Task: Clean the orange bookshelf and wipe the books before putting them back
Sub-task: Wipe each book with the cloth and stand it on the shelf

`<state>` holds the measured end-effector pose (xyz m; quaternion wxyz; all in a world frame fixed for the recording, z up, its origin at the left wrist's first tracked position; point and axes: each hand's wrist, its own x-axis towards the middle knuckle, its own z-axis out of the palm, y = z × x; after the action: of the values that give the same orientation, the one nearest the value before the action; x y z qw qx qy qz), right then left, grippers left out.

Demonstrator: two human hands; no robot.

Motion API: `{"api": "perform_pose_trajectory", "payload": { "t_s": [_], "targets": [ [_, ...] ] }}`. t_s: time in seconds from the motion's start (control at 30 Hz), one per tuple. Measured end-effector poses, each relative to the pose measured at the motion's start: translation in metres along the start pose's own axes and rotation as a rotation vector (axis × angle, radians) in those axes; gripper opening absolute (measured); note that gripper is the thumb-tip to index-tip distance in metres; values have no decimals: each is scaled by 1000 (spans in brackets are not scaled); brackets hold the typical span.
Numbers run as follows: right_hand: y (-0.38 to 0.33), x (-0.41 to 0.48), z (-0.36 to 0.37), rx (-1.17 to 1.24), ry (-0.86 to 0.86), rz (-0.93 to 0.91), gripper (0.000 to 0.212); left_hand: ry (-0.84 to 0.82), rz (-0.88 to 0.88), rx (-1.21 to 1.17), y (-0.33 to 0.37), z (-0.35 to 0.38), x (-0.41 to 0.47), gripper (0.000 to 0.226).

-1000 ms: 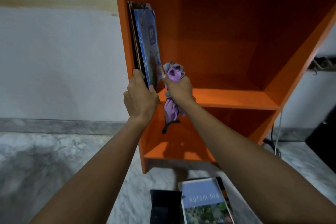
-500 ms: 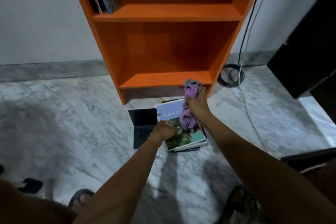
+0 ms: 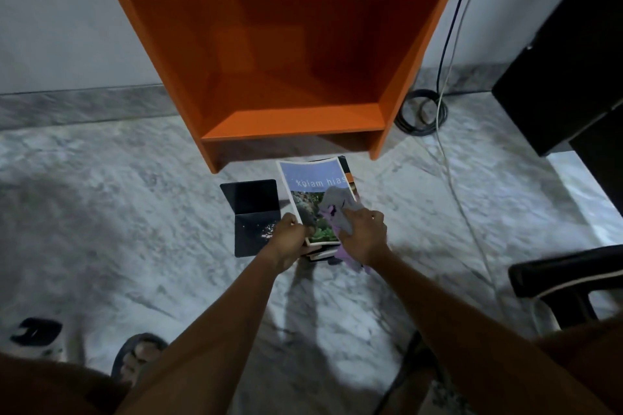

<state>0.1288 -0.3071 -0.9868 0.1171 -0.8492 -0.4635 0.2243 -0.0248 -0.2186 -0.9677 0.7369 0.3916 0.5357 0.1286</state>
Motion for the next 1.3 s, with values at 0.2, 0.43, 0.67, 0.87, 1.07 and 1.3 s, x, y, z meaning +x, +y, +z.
{"api": "perform_pose_trajectory", "payload": {
  "t_s": [0.2,0.43,0.67,0.87,1.07,1.3],
  "targets": [
    [-19,-7,-10,527,97,-195,30,-160,97,-208,25,-5,-14,61],
    [-70,-22,-30,607,-81,-301,53,-335,187,-148,56,-29,-49,55],
    [-109,9,-59,554,239,-271,53,-509,212,60,73,-39,-82,80],
    [-90,56,-67,679,209,61,77,-579,299,55,85,-37,-100,83],
    [-42,48,-39,828,234,288,43,-563,305,31,92,-36,-109,78],
    [-67,41,-78,575,579,194,39,-496,307,102,90,-38,-103,80]
  ]
}}
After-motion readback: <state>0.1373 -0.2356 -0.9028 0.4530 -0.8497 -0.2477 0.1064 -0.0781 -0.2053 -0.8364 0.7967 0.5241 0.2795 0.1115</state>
